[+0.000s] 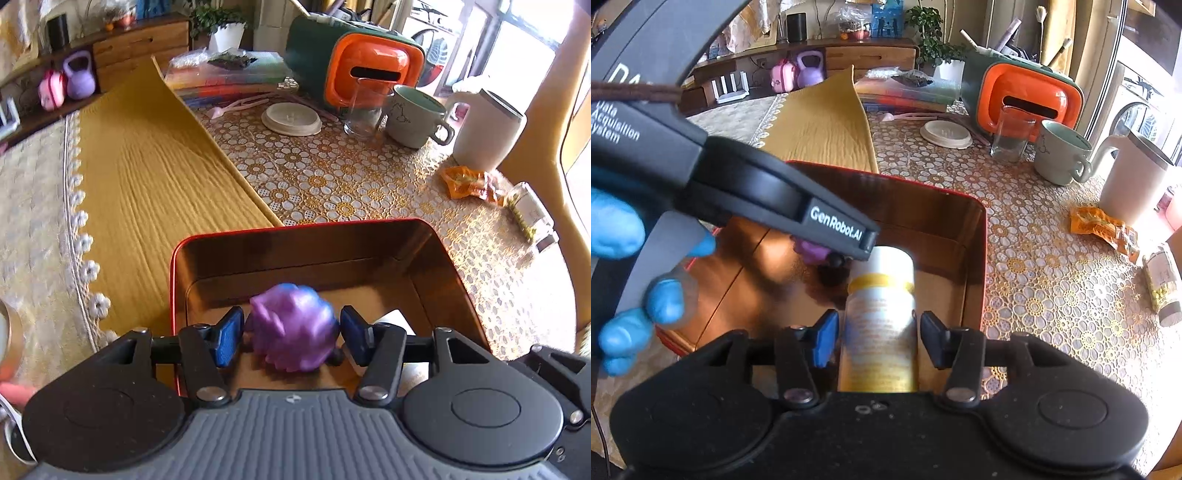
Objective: Organize rigid objects
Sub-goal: 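Carry the purple toy and pill bottle over the red tin with both tools, then open both tools to drop the toy and bottle into the red tin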
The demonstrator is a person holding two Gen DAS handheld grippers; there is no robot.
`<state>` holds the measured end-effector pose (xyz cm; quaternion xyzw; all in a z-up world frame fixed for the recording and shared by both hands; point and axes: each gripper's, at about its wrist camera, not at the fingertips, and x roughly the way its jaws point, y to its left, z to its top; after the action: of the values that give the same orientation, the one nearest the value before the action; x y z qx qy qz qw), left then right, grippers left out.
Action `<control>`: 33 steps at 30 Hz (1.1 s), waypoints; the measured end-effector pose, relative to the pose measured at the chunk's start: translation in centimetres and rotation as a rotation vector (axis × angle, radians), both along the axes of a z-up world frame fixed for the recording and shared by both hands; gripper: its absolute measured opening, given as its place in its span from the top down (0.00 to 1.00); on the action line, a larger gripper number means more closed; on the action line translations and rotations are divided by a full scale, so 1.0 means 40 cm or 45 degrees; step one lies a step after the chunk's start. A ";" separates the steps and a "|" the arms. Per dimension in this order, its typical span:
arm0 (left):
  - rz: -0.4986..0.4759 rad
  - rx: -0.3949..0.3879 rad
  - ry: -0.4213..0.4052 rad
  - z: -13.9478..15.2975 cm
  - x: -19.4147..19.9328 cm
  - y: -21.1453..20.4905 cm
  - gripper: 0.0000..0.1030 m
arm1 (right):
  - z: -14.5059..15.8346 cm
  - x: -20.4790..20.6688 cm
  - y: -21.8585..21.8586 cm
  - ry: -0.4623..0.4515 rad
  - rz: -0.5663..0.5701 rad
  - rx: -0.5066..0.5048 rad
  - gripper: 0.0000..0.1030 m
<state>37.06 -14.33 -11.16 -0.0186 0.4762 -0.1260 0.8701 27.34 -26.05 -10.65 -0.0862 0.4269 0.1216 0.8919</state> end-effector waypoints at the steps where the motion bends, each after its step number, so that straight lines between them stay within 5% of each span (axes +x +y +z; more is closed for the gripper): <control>1: 0.007 -0.013 0.002 0.002 -0.001 0.004 0.38 | 0.001 -0.004 -0.001 -0.001 0.001 0.007 0.51; 23: -0.047 0.014 -0.125 0.120 -0.186 0.064 0.35 | 0.085 -0.105 -0.021 -0.061 -0.048 0.068 0.39; 33: -0.041 -0.020 -0.186 0.184 -0.291 0.114 0.26 | 0.136 -0.162 0.000 -0.103 -0.048 0.094 0.38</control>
<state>25.43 -9.77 -3.79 -0.0084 0.4105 -0.1446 0.9003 20.86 -26.07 -5.21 -0.0500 0.3874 0.1168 0.9131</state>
